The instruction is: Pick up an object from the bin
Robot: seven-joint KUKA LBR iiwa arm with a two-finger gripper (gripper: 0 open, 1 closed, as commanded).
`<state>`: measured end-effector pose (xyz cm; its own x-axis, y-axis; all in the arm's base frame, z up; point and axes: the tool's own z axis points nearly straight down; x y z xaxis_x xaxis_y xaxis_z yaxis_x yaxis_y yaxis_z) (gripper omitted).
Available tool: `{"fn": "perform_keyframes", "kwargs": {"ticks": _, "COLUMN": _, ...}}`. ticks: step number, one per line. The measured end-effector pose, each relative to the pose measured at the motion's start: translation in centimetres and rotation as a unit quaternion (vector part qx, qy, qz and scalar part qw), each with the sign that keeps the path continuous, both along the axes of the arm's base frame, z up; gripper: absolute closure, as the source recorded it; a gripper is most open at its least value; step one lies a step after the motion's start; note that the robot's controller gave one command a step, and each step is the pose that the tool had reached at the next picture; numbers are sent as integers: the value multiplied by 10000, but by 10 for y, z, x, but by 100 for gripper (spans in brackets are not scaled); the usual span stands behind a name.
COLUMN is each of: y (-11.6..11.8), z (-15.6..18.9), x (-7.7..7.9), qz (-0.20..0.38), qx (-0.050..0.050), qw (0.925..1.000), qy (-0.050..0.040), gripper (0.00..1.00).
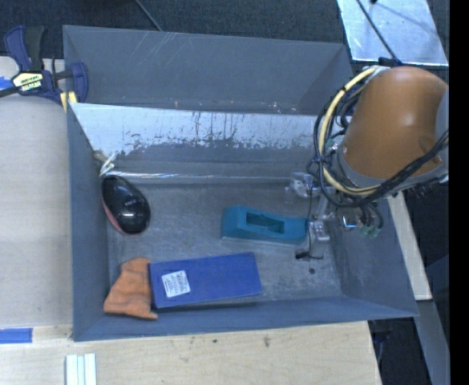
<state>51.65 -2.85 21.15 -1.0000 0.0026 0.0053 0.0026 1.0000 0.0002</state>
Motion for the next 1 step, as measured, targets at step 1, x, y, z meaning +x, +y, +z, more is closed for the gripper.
{"fn": "perform_keyframes", "kwargs": {"ticks": 1, "y": 0, "z": 2, "x": 0, "qz": 0, "qx": 0, "qw": 10000, "qy": -14, "gripper": 0}}
